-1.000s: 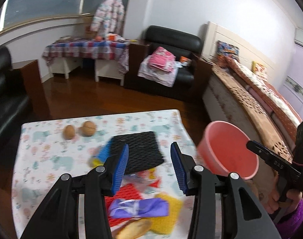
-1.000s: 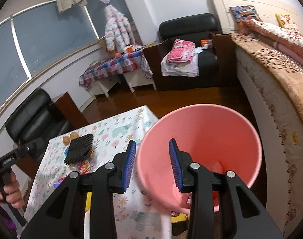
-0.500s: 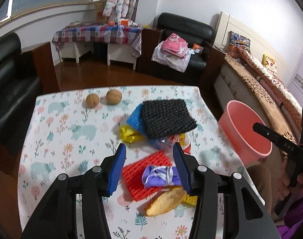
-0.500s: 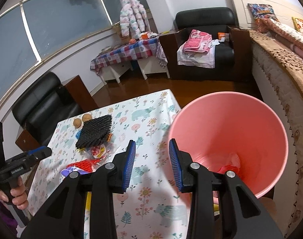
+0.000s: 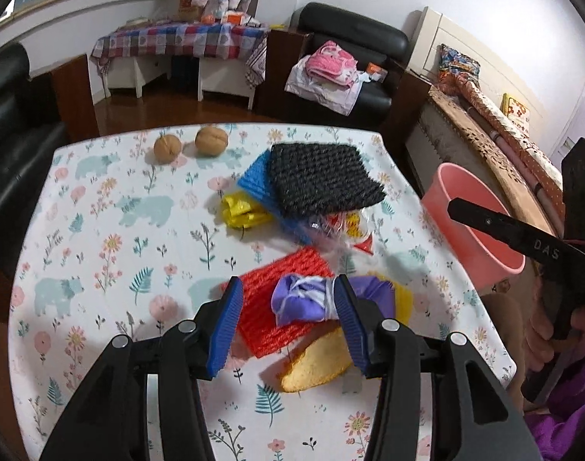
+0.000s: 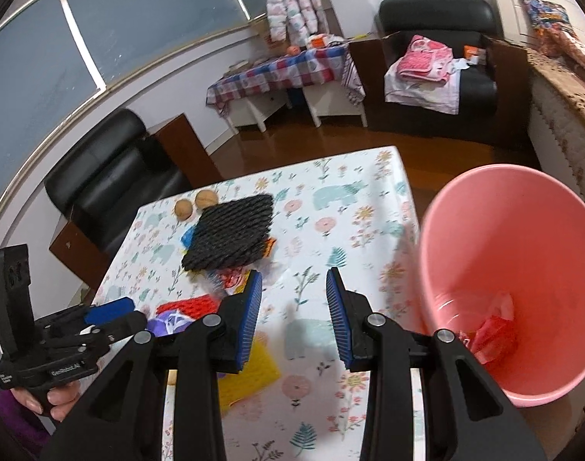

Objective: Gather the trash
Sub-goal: 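Grasp the purple bag with the left gripper while the right gripper grasps the black mesh sponge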

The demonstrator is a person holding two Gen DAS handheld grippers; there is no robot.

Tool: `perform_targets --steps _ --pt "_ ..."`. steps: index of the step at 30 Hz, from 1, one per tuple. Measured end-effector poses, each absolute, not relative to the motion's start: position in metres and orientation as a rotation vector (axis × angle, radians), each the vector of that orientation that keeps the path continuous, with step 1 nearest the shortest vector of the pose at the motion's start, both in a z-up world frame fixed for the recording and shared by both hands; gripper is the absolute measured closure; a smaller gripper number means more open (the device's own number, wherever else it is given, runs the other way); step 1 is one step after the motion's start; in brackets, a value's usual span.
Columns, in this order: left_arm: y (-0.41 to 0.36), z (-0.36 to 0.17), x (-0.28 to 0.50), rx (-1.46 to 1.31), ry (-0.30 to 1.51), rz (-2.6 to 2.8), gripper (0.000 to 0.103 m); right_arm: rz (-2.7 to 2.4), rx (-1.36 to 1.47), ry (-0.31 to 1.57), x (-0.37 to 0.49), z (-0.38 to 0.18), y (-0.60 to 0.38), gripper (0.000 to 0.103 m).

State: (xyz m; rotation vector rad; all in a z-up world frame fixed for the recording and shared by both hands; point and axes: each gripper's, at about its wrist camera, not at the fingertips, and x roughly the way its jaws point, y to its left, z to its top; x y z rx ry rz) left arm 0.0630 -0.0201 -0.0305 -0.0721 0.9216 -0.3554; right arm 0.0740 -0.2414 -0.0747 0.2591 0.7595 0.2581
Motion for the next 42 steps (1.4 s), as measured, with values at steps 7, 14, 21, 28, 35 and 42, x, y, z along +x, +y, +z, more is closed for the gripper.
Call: perform_targets --steps 7,14,21,28,35,42 --pt "-0.029 -0.05 0.068 -0.083 0.971 -0.367 0.055 0.262 0.244 0.78 0.073 -0.081 -0.234 0.067" --pt "-0.029 -0.057 0.07 -0.135 0.98 -0.379 0.076 0.267 0.241 0.789 0.075 -0.083 -0.231 0.067" --pt "-0.027 -0.046 0.064 -0.122 0.925 -0.39 0.093 0.297 0.246 0.8 0.082 -0.084 -0.225 0.067" --pt "-0.018 -0.04 0.059 -0.155 0.901 -0.403 0.094 0.363 0.303 0.824 0.1 -0.086 -0.21 0.067" --pt "-0.012 -0.043 0.056 -0.163 0.904 -0.413 0.094 0.366 0.415 0.891 0.123 -0.099 -0.202 0.067" --pt "-0.01 -0.043 0.055 -0.165 0.901 -0.419 0.094 0.339 0.492 0.927 0.141 -0.104 -0.201 0.067"
